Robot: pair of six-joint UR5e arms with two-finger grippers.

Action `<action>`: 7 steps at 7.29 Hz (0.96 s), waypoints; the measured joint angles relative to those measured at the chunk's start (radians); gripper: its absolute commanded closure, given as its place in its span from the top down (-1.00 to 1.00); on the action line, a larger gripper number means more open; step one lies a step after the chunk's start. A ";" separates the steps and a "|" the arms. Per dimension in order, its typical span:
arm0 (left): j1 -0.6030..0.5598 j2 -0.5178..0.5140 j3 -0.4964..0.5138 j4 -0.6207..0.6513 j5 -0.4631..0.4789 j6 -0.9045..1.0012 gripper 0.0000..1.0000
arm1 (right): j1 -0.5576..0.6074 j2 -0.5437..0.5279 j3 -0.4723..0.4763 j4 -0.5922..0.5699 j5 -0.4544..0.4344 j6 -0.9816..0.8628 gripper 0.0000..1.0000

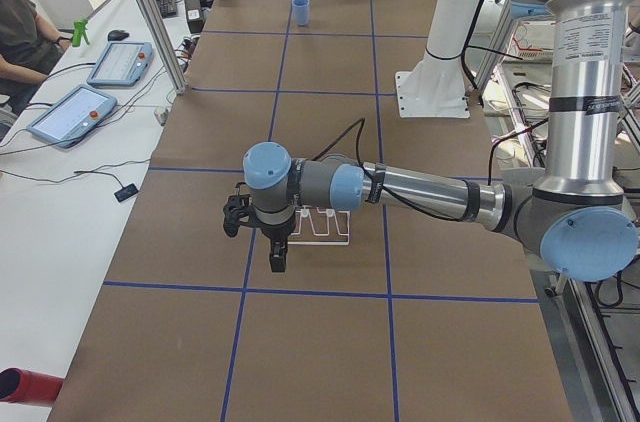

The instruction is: Hang cup on cup holder

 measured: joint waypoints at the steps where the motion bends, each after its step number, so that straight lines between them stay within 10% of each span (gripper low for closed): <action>1: 0.002 0.002 -0.001 -0.013 -0.006 0.001 0.96 | 0.000 0.000 0.000 0.002 0.002 0.000 1.00; 7: 0.003 0.002 -0.004 -0.039 -0.005 -0.009 0.96 | 0.000 -0.008 -0.002 0.008 0.027 -0.002 1.00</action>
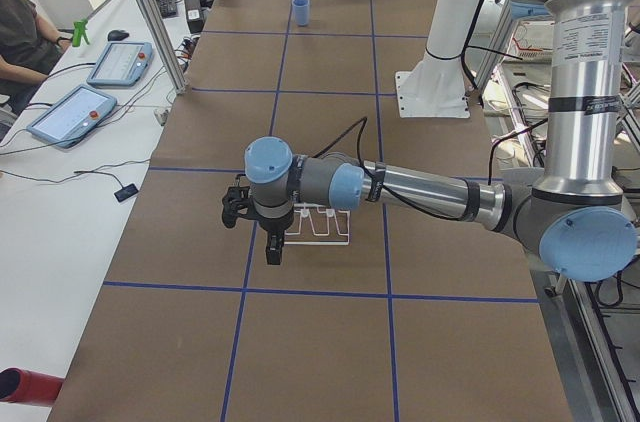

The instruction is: Hang cup on cup holder

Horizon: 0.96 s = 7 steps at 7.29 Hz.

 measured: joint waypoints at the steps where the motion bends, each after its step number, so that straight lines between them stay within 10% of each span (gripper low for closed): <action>1: -0.001 0.004 0.003 -0.007 0.000 0.001 0.96 | -0.001 0.000 0.008 0.001 0.018 0.000 1.00; 7: 0.000 0.032 0.009 -0.066 -0.004 0.000 0.96 | -0.195 0.013 0.069 0.128 0.015 0.182 1.00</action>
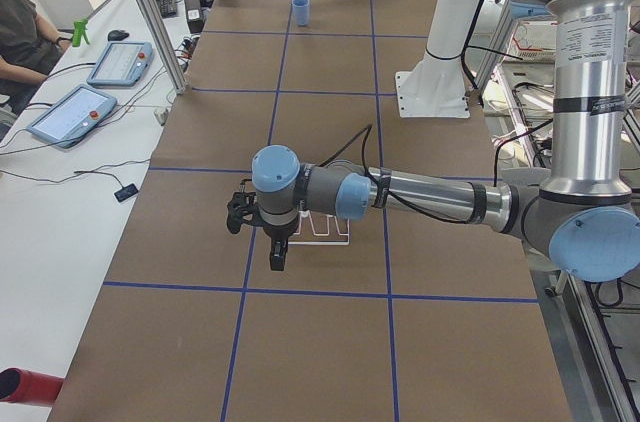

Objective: Hang cup on cup holder
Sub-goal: 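Reach the right gripper to the light blue cup and grip its rim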

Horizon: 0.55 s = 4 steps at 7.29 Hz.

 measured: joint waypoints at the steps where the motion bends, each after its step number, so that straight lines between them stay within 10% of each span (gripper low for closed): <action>1: 0.000 0.001 0.000 0.001 0.000 0.000 0.96 | -0.080 0.005 -0.005 0.074 -0.051 0.134 1.00; 4: 0.000 0.003 0.001 -0.003 0.000 0.001 0.96 | -0.196 0.054 -0.083 0.226 -0.114 0.304 1.00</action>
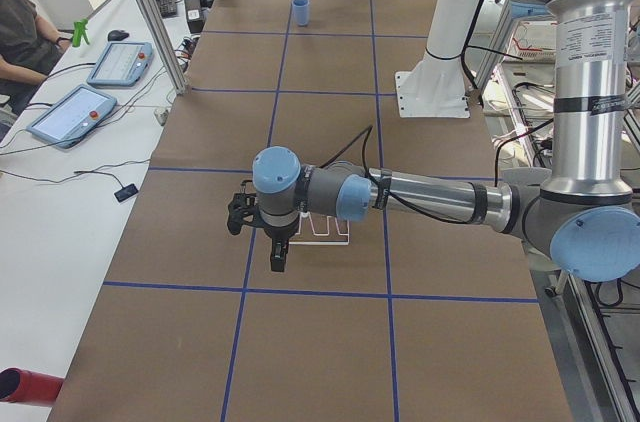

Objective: Hang cup on cup holder
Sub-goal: 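Reach the right gripper to the light blue cup and grip its rim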

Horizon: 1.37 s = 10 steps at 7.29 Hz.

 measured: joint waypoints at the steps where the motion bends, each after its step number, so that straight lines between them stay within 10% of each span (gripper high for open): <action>1: 0.000 0.000 0.000 -0.001 0.000 -0.001 0.96 | -0.010 0.020 -0.021 0.013 -0.003 0.006 1.00; 3: 0.000 0.000 0.000 -0.001 0.000 -0.002 0.96 | -0.026 0.048 -0.057 0.019 -0.004 0.009 0.88; 6: 0.000 0.000 0.000 -0.002 0.000 0.001 0.96 | -0.038 0.059 -0.078 0.019 -0.005 0.010 0.20; 8: 0.000 0.001 0.000 -0.002 0.000 0.005 0.96 | -0.040 0.075 -0.102 0.019 -0.004 0.011 -1.00; 10: 0.000 0.002 -0.002 -0.002 -0.002 0.006 0.96 | -0.040 0.080 -0.105 0.018 0.000 0.013 -1.00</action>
